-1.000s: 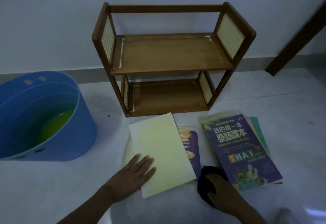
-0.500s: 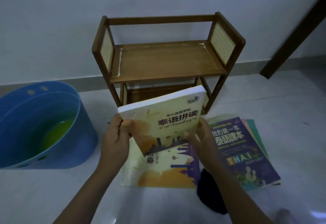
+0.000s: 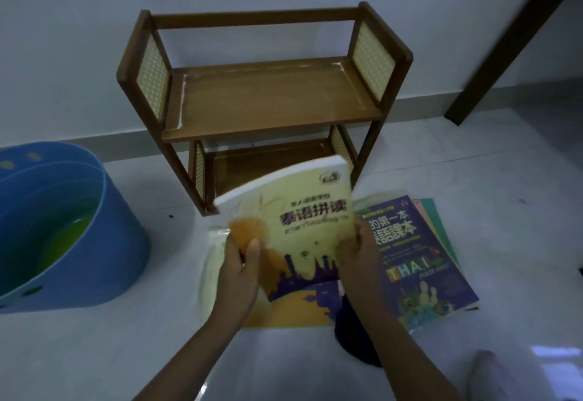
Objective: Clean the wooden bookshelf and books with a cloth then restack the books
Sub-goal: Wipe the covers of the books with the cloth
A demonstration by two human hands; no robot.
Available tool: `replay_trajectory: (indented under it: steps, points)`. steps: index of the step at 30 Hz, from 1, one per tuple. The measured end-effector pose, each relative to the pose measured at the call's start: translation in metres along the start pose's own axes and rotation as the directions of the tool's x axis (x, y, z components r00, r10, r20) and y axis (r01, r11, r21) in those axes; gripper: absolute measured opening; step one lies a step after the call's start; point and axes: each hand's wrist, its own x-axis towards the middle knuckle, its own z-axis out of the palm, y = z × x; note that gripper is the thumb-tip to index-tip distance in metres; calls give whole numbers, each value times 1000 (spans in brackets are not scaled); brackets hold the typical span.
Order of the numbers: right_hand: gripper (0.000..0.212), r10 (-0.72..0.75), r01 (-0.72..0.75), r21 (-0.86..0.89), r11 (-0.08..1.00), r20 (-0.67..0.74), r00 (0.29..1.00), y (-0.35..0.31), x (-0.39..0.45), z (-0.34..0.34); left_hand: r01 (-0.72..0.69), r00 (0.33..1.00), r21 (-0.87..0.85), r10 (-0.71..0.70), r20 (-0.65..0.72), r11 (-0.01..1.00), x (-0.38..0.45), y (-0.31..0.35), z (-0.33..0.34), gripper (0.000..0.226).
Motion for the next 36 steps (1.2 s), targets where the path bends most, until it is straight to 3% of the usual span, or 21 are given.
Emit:
replay_trajectory:
  steps: [4,7,10,13,17,18,20,23,24,26,28,29,31,34,36]
  points:
    - [34,81,-113,-198,974,-165,983,17,27,-54,185,921,-36,-161,354,982,13,36,49,47]
    - [32,131,-210,-380,901,-223,966,32,47,-91,375,840,29,-353,413,927,26,36,97,57]
    - [34,253,-374,-512,773,-292,922,38,68,-123,548,744,-49,-459,485,835,30,37,138,37]
    - [40,328,-425,-540,727,-271,905,44,84,-141,645,645,-67,-495,582,761,25,38,164,8]
    - [48,383,-430,-551,715,-206,900,64,97,-143,718,547,-93,-476,689,690,20,28,173,22]
    - [49,404,-441,-561,701,-197,893,68,99,-142,707,551,-89,-468,691,701,20,25,170,28]
    - [50,384,-408,-643,648,-186,904,71,99,-138,586,627,-46,-417,658,809,27,18,158,37]
    - [48,148,-129,-726,675,-39,988,60,72,-117,210,794,195,-284,538,958,36,5,112,70]
    - [48,96,1,-701,713,100,990,56,51,-105,76,848,334,-237,474,940,36,-2,88,79]
    - [58,106,224,-663,714,418,902,52,1,-76,-77,927,626,-175,332,776,35,-26,36,99]
    - [78,268,399,-736,546,605,750,56,-50,-52,19,937,821,-296,185,571,28,-48,-10,126]
    - [83,302,440,-775,454,599,742,63,-64,-46,80,915,864,-380,133,497,24,-60,-26,138]
    - [62,281,385,-814,435,528,801,72,-78,-41,111,874,900,-473,114,422,10,-81,-52,154]
    - [24,140,170,-696,698,365,920,71,-55,-45,35,886,913,-436,160,406,-4,-108,-67,156]
    - [26,55,143,-527,838,342,938,54,-34,-34,-9,916,923,-367,161,384,-7,-118,-69,153]
